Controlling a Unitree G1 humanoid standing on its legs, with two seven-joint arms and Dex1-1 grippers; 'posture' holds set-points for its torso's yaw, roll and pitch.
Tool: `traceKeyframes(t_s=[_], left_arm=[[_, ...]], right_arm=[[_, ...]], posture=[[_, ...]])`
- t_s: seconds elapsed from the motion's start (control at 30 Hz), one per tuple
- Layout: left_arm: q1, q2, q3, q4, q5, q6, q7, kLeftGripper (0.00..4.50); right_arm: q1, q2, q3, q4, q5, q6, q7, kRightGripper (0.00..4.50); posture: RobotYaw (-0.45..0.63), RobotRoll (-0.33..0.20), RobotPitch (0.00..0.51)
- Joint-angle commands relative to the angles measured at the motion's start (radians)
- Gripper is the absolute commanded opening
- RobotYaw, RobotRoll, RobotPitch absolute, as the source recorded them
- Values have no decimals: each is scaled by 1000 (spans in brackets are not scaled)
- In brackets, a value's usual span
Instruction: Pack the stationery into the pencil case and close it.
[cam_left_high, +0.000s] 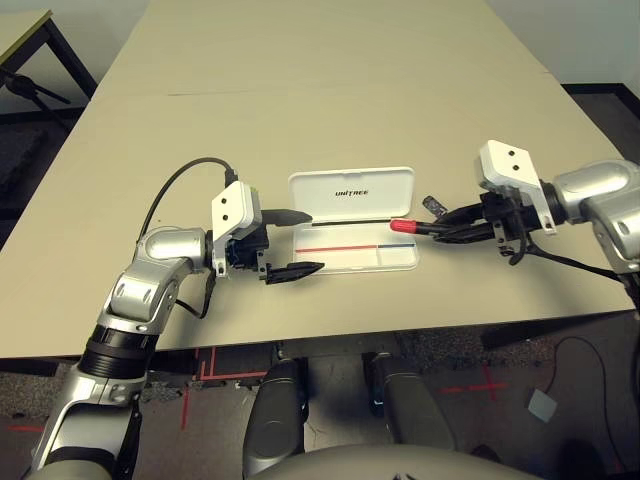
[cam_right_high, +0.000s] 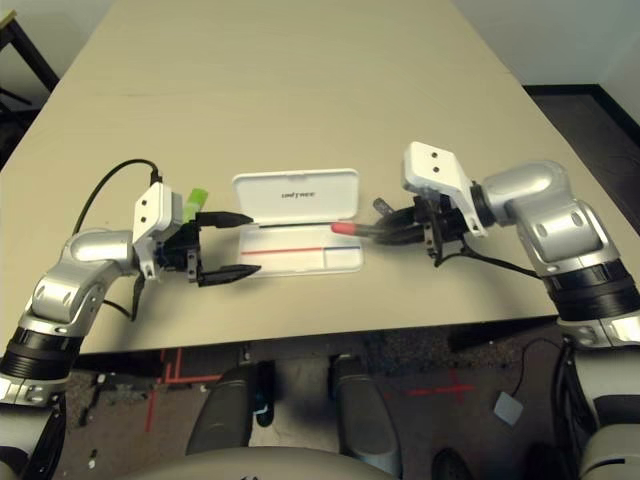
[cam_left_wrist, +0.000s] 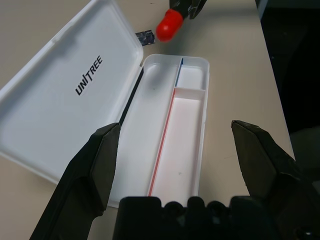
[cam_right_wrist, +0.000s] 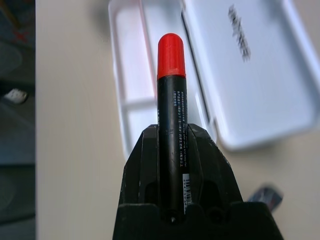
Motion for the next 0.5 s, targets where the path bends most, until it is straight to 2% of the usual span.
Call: traceKeyframes(t_s=[0.03,0.23,0.5], left_arm=[[25,17,13,-36,-15,12,9,4500],[37,34,30,-47,-18,20,13,4500],[29,40,31,-44,-15,25,15,4500]], right_arm=[[-27,44,52,21,-42,-28,-25,539],[-43,128,112,78,-119,-142,-64,539],[-84,237,131,172,-164,-201,-112,539]], posture=[[27,0,169],[47,0,169],[47,0,171]])
